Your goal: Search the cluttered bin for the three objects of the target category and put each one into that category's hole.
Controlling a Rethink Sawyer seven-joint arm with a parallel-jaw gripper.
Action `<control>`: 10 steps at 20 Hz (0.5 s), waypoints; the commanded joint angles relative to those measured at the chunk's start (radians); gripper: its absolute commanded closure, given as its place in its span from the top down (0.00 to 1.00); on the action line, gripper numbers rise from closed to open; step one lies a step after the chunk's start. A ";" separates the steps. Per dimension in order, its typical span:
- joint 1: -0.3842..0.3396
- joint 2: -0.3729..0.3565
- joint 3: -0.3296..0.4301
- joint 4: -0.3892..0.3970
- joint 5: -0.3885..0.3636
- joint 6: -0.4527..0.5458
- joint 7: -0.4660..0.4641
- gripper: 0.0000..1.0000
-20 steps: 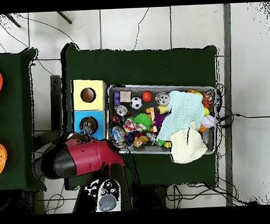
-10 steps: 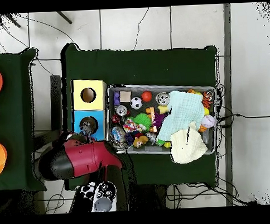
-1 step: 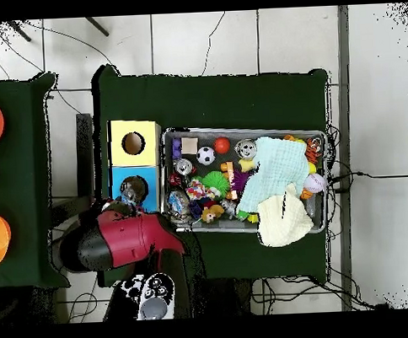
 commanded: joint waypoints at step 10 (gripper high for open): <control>-0.006 0.056 0.034 -0.009 -0.043 -0.035 0.065 1.00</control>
